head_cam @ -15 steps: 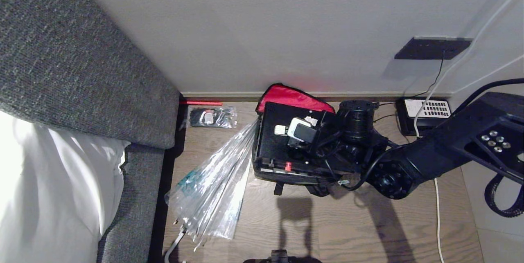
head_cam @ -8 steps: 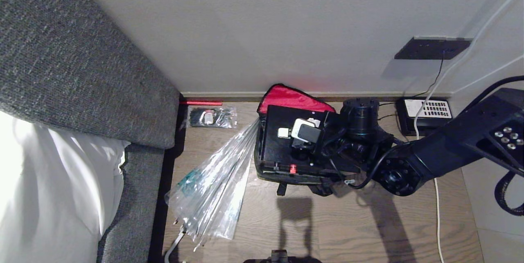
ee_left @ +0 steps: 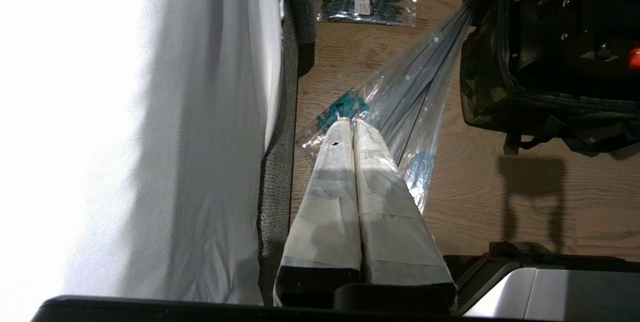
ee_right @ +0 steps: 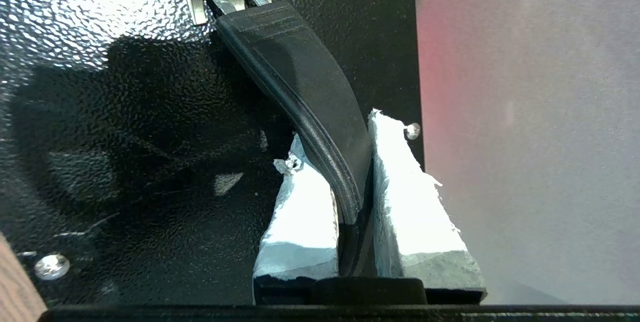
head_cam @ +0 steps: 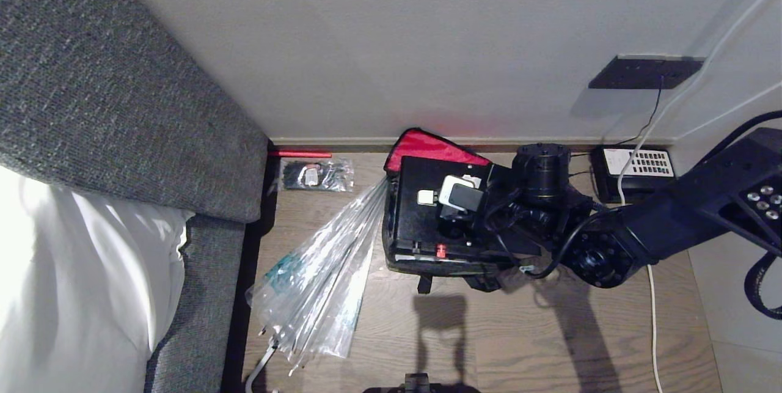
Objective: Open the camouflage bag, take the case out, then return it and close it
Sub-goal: Place the black box back
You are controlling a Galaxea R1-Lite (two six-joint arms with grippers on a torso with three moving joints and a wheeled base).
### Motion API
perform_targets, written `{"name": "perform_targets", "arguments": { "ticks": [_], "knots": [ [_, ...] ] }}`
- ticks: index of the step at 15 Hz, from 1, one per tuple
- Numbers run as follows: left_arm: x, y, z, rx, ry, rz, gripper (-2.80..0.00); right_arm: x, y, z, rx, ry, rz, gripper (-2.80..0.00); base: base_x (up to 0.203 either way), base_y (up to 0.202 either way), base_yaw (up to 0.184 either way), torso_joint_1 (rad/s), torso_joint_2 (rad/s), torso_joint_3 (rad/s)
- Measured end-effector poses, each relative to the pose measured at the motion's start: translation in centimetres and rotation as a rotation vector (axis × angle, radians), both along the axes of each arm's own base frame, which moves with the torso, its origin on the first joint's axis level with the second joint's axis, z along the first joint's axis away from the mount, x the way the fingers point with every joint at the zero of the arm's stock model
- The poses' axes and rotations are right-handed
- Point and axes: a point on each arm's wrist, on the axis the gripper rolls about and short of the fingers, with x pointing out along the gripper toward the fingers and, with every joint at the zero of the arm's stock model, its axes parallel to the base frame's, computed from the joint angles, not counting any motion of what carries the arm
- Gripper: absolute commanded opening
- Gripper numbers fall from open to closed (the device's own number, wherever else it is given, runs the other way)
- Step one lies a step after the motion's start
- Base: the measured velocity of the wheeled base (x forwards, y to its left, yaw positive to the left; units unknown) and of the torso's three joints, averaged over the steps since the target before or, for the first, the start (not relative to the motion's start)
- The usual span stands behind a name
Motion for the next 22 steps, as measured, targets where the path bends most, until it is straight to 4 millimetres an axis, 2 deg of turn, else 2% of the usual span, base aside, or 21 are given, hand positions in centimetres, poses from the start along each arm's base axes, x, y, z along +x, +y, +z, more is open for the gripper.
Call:
{"name": "perform_targets", "arguments": {
  "ticks": [11, 22],
  "knots": [
    [0.0, 0.0, 0.0, 0.0, 0.0, 0.0, -2.8, 2.1, 1.0, -2.3, -0.005, 0.022, -0.001, -2.8, 0.0, 0.0, 0.0, 0.0, 0.0, 0.0],
    [0.0, 0.0, 0.0, 0.0, 0.0, 0.0, -2.8, 3.6, 0.6, -4.5, -0.015, 0.043, -0.016, -2.8, 0.0, 0.0, 0.0, 0.0, 0.0, 0.0]
  ]
}}
